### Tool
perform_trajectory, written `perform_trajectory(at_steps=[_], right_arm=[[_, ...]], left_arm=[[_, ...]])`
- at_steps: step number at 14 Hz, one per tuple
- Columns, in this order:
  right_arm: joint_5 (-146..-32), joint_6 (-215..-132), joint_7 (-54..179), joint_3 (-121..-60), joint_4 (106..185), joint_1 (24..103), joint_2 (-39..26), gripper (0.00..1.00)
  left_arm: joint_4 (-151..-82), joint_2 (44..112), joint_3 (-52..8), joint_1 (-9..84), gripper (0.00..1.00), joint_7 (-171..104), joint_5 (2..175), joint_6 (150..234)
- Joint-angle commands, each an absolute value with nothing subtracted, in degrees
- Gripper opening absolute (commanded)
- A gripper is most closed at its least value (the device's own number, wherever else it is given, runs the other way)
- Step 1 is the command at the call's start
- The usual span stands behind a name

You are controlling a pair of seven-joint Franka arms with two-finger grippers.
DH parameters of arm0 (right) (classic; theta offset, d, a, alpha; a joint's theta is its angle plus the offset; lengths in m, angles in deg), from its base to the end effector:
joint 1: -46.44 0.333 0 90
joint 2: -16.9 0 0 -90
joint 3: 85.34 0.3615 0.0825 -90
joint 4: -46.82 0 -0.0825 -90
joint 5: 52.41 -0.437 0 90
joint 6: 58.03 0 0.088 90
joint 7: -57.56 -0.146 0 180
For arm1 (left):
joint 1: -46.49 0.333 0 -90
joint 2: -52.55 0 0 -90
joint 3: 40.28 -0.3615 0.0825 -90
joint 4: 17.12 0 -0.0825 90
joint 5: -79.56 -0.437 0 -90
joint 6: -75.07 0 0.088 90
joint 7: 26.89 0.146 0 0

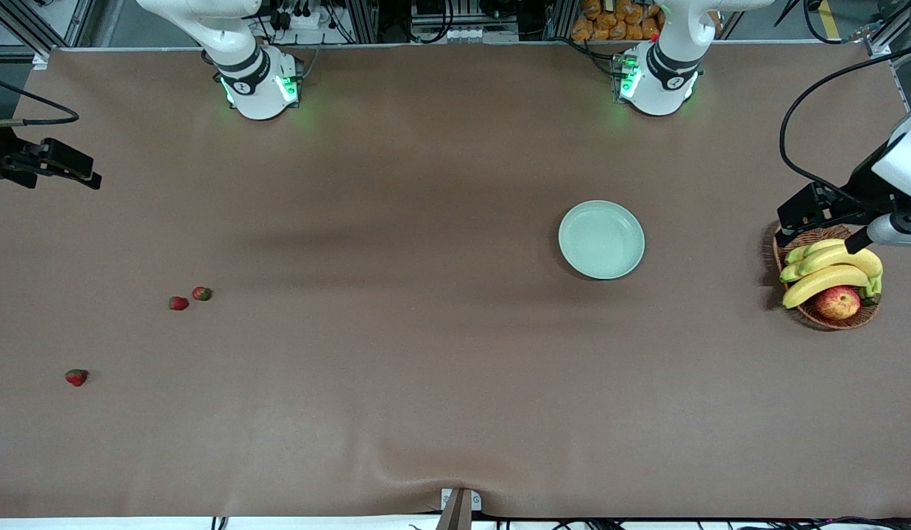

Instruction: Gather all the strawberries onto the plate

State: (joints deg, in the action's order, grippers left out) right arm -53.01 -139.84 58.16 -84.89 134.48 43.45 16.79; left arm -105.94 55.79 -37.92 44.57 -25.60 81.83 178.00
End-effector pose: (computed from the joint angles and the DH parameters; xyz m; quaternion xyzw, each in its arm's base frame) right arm 0.5885 -0.0245 0.6394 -0.9985 0.0164 0.0518 0.0066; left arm 0.6543 -0.0531 0.6294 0.9942 -0.0456 0.0941 0.0233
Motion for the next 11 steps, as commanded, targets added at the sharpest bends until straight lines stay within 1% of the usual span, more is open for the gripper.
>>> perform_trajectory(at_steps=[1,11], right_arm=[[-52.5,-140.0,57.4,-84.0,134.7,42.7,17.1,1.00],[-52.5,-140.8,57.5,-84.0,135.4,42.7,16.8,1.00]], left_arm=[[-105.5,55.3,-37.8,44.7,1.00,-26.1,82.0,176.8],[-105.5,55.4,-37.9,44.9,1.00,-26.0,82.0,176.8]])
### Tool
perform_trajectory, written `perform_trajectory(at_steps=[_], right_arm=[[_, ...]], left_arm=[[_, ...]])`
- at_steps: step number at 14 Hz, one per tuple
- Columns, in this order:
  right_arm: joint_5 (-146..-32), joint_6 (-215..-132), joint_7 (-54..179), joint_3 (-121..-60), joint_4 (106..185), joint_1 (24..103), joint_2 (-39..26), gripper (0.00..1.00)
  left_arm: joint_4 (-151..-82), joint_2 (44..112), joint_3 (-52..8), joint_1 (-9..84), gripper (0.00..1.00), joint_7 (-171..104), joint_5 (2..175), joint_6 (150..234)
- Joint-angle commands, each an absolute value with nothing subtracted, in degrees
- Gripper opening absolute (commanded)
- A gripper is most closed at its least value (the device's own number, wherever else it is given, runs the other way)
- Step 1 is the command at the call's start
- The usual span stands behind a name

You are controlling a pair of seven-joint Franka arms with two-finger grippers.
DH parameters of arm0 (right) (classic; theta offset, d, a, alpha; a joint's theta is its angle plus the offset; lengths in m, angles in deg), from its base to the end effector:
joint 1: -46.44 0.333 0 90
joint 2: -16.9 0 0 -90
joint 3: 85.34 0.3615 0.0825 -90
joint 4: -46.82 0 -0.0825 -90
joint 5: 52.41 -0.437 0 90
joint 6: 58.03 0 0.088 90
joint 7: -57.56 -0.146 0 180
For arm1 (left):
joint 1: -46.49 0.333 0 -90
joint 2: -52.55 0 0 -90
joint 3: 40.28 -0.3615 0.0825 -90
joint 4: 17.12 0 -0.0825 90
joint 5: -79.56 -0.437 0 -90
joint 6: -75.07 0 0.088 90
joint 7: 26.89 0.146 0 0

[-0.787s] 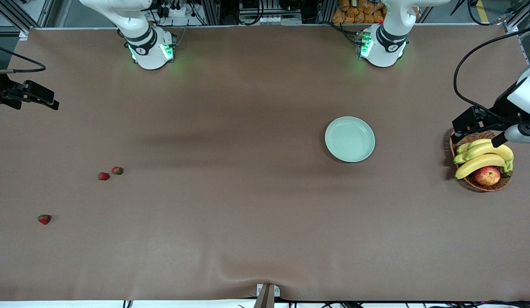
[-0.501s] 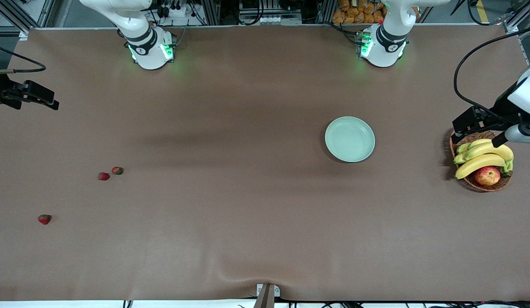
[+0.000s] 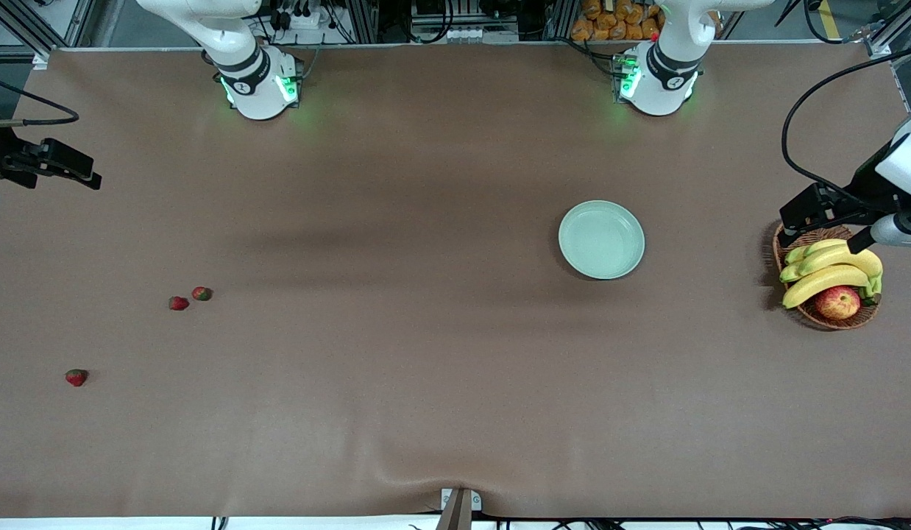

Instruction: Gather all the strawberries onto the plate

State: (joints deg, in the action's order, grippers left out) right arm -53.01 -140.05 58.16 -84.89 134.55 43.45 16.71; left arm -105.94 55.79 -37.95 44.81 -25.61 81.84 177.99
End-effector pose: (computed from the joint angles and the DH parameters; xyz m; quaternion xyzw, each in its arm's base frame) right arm 0.5894 -0.0245 0.6383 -0.9985 0.0164 0.0513 0.0066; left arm 0.6545 -0.0500 0.6293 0.9944 -0.0432 0.0941 0.0231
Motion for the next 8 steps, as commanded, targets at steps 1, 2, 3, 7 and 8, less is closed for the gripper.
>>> perform_trajectory(at_steps=[1,2,3,7,8], right_arm=[[-52.5,-141.2,57.5,-84.0,135.8,42.7,17.0,1.00],[-52.5,-141.3,57.5,-84.0,135.9,42.6,17.0,1.00],[-52.5,-141.3,57.4,-84.0,135.9,42.6,17.0,1.00],[-52.5,-141.9,57.4,-84.0,136.5,42.6,16.8,1.00],[-52.5,-142.3,57.4,-84.0,136.9,42.6,16.8,1.00]], left_arm=[[-105.5,55.4,-37.9,44.9,1.00,-26.0,82.0,176.8],[-105.5,55.4,-37.9,45.0,1.00,-25.9,82.0,176.8],[-105.5,55.4,-37.9,45.0,1.00,-25.9,82.0,176.8],[-105.5,55.4,-37.9,45.0,1.00,-25.9,82.0,176.8],[-105.5,55.4,-37.9,45.0,1.00,-25.8,82.0,176.8]])
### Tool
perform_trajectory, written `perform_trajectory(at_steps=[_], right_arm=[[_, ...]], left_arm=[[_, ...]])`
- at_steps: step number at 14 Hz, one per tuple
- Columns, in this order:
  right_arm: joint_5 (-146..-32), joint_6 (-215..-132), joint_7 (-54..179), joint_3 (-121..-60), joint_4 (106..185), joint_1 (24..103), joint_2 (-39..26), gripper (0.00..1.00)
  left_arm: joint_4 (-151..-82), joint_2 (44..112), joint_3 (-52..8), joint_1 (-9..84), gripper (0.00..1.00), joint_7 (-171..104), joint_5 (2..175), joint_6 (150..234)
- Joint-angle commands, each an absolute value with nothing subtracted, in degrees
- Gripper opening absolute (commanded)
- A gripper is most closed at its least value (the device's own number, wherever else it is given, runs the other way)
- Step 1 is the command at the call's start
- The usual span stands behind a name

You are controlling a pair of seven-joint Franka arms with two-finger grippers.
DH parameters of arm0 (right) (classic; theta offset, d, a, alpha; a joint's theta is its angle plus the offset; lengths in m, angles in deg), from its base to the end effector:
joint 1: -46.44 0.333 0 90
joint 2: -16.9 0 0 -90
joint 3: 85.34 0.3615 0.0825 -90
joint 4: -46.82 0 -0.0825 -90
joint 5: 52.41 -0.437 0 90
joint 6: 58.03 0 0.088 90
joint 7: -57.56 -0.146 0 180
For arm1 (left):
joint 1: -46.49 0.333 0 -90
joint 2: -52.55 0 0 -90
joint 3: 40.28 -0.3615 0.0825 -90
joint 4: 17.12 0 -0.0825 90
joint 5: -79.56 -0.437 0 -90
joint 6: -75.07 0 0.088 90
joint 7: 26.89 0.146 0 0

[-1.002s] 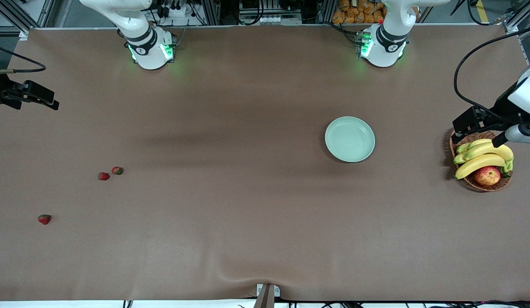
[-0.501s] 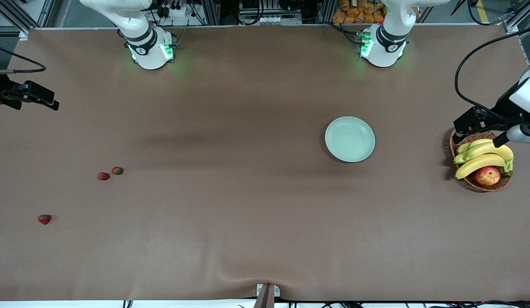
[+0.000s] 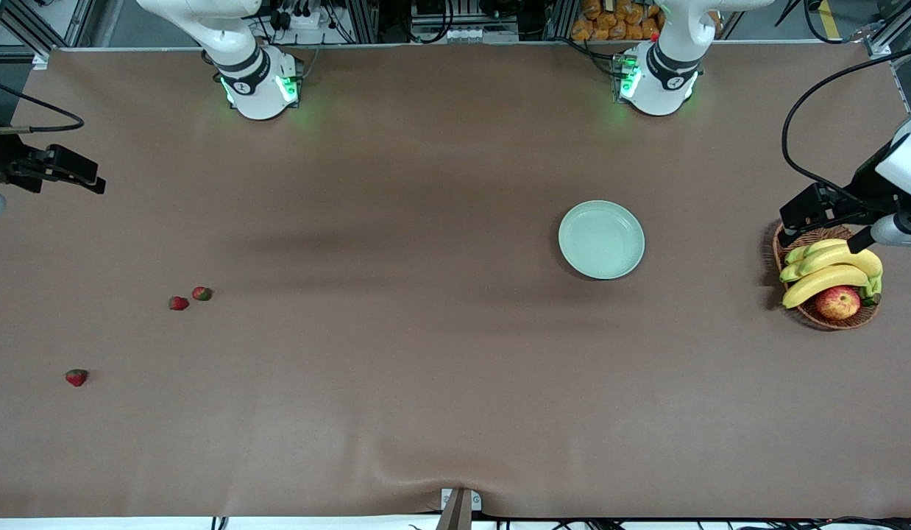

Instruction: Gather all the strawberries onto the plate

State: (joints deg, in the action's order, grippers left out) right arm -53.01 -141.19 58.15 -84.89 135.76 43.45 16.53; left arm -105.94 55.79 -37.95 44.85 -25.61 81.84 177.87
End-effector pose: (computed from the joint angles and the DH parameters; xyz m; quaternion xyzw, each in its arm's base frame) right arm 0.5921 -0.0247 0.6271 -0.9984 0.0166 0.0535 0.0067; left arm 0.6543 -0.0496 0.6291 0.9945 -0.0429 0.0931 0.0231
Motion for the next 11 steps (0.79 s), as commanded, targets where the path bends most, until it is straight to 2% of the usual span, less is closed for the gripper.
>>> perform_trajectory(at_steps=[1,6,11], right_arm=[[-52.5,-142.6,57.4,-84.0,137.3,42.5,16.8,1.00],[-52.5,-144.2,57.4,-84.0,139.0,42.5,16.8,1.00],[-52.2,-150.7,57.4,-84.2,144.4,40.7,13.9,1.00]], left_arm=[[-105.5,55.4,-37.9,45.0,1.00,-25.8,82.0,176.8],[-105.6,55.4,-37.9,45.0,1.00,-25.8,82.0,176.8],[-105.5,55.5,-37.9,45.0,1.00,-25.7,82.0,176.8]])
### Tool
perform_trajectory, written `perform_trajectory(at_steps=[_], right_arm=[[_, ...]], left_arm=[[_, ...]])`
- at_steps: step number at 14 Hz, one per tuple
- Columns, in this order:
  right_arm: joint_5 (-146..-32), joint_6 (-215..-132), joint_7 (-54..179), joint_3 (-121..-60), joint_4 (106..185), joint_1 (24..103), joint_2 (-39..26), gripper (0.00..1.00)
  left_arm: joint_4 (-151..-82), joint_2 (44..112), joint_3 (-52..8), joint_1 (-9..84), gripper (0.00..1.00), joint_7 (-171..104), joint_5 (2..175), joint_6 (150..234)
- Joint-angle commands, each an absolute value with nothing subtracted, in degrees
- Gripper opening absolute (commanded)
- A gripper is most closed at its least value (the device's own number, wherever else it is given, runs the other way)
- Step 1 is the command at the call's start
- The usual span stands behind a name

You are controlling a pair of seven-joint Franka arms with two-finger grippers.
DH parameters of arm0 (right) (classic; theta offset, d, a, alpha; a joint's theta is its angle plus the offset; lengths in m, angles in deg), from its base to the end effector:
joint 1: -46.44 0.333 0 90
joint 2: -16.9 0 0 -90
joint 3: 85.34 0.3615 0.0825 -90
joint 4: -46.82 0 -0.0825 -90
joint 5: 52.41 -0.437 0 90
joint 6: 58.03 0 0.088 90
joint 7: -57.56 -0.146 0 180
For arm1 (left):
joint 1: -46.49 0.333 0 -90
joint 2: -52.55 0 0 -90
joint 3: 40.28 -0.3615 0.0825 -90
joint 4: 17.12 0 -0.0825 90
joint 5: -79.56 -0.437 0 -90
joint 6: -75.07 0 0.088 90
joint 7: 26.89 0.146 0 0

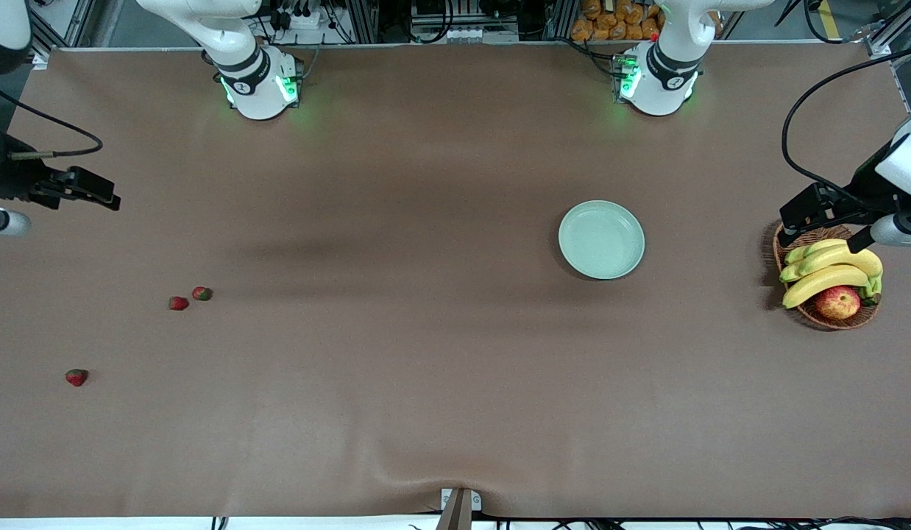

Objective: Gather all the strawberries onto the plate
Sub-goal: 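Reach the right gripper down to the cluster of strawberries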

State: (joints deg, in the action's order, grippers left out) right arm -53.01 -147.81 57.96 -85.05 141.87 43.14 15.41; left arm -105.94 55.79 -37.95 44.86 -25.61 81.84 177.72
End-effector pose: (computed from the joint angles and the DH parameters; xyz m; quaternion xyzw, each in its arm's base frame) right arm 0.6049 -0.0303 0.5691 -0.9980 0.0230 0.0588 0.0070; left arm 0.6540 -0.0495 0.6288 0.9946 -0.0428 0.0918 0.0230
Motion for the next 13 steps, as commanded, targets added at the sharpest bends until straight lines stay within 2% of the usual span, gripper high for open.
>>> perform_trajectory(at_steps=[1,9,13], right_arm=[[-52.2,-152.8,57.4,-84.1,146.2,40.1,13.0,1.00],[-52.2,-170.0,57.2,-84.1,154.3,34.9,1.9,1.00],[-52.2,-180.7,50.4,-84.2,161.1,36.0,-0.3,1.00]], left_arm=[[-105.6,55.5,-37.9,45.0,1.00,-25.7,82.0,176.8],[-105.6,55.7,-37.9,45.0,1.00,-25.7,82.1,176.8],[-105.7,56.1,-37.9,44.9,1.00,-26.0,82.0,176.8]])
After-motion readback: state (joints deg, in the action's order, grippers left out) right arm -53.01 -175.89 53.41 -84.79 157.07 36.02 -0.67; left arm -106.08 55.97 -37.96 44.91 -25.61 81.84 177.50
